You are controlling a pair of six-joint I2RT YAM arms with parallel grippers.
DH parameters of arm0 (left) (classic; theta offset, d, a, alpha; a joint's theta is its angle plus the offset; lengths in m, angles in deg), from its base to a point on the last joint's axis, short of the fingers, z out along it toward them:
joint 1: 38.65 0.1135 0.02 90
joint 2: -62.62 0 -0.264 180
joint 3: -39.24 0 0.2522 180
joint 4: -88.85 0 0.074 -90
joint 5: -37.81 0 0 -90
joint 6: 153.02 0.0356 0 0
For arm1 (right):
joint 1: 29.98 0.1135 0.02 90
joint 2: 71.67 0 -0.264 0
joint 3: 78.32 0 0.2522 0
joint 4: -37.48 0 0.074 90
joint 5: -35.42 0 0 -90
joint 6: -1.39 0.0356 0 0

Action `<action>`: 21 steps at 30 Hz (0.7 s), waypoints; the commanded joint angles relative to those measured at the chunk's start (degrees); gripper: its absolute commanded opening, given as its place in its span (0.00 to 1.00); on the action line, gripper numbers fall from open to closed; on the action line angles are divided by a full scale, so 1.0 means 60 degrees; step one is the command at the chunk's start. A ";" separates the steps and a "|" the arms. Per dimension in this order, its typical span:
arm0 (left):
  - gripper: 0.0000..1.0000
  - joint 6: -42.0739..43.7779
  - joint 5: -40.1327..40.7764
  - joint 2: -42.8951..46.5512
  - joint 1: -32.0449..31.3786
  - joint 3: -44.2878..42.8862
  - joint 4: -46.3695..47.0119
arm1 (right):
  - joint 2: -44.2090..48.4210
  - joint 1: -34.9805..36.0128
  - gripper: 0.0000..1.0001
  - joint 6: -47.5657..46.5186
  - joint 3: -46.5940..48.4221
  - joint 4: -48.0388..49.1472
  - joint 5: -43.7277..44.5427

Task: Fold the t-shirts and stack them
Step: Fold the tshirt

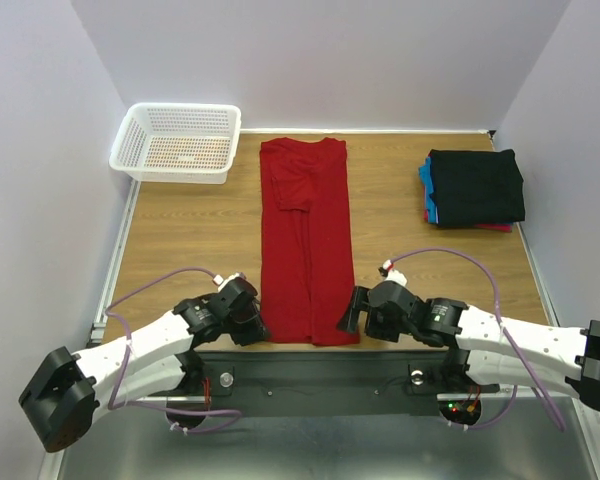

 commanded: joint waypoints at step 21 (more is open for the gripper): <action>0.00 0.0021 0.0454 0.0932 -0.0124 0.0100 -0.0238 | -0.1586 -0.0046 0.00 0.0200 0.0489 0.0168 0.0274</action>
